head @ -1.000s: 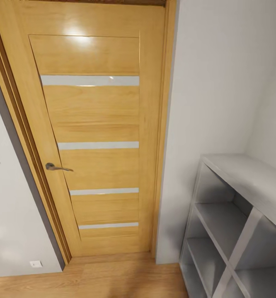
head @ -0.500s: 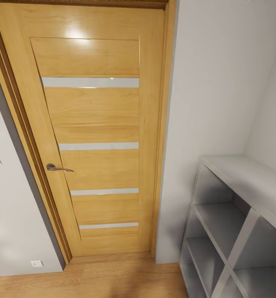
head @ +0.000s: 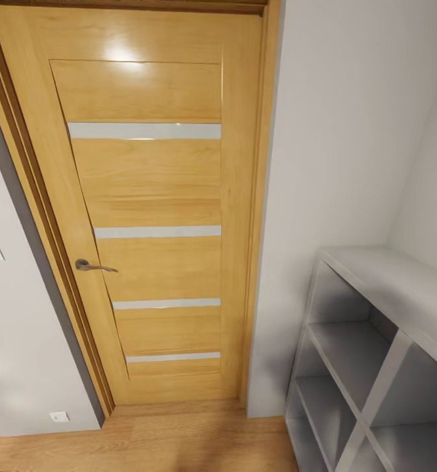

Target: Attach the digital camera to the camera tripod in the bedroom.

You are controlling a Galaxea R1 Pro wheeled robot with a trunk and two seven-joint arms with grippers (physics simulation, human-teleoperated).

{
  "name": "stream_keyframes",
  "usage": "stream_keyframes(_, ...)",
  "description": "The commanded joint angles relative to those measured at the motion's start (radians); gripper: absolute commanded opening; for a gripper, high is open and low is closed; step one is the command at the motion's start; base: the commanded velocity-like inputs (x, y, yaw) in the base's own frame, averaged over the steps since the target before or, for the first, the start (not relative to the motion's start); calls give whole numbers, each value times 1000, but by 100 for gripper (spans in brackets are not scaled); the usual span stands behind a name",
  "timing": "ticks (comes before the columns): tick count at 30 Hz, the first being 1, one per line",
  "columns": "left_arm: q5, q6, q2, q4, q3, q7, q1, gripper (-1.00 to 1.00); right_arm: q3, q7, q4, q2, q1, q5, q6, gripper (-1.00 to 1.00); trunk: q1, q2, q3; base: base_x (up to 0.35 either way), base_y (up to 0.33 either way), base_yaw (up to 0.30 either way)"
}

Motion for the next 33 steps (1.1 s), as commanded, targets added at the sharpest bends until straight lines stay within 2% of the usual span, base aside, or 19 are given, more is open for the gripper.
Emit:
stream_keyframes(1,6,-2,-1,0,-9,4,0,-100,5,2,3,-1,-1,-4,-6,100,0,-1,0,0,0,225)
stream_keyframes(33,-1,-1,5,-4,-11,5,0,-100,5,2,3,0,-1,-2,-9,100,0,-1,0,0,0,265)
